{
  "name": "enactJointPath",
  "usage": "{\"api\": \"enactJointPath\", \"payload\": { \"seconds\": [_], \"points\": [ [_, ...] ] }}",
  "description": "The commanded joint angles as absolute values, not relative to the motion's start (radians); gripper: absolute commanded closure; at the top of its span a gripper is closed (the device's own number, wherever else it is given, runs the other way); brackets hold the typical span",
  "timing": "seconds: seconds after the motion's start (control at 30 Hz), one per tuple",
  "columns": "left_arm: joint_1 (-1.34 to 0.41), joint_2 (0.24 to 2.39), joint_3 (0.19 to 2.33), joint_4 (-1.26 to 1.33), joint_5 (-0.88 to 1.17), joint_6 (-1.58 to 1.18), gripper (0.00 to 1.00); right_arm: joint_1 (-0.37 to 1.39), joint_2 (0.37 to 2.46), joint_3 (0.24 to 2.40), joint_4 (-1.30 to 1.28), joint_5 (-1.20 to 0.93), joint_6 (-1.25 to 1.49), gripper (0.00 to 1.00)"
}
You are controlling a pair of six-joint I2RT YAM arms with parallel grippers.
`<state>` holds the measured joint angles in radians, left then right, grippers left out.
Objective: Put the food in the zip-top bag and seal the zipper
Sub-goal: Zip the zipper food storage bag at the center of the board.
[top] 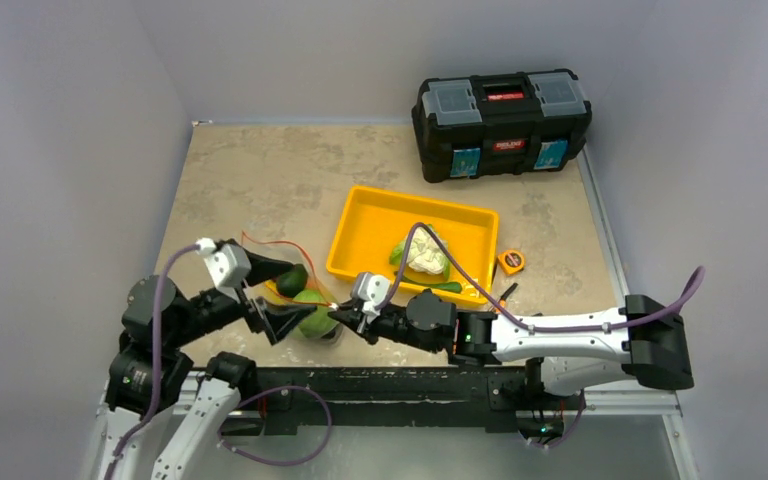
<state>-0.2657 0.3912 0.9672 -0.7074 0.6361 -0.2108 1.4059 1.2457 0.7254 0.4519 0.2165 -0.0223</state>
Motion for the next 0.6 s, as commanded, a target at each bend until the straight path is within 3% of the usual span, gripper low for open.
{"api": "enactJointPath", "payload": {
  "seconds": [0.0,0.2,0.37,0.57],
  "points": [
    [-0.302,0.287,0.762,-0.327,1.04,0.097,0.04,1.358,1.221,0.778,0.446,0.084,-0.006,1.0],
    [-0.371,0.405,0.906,-0.665,1.026,0.54,0.03,1.3,1.206,0.785,0.409,-0.022,0.02,1.0],
    [-0.419,0.52,0.965,-0.806,0.98,0.704,0.13,1.299,1.206,0.788,0.385,-0.03,0.007,1.0],
    [-0.474,0.694,1.103,-1.038,0.923,0.82,0.18,1.299,1.198,0.785,0.38,-0.033,0.007,1.0]
  ]
}}
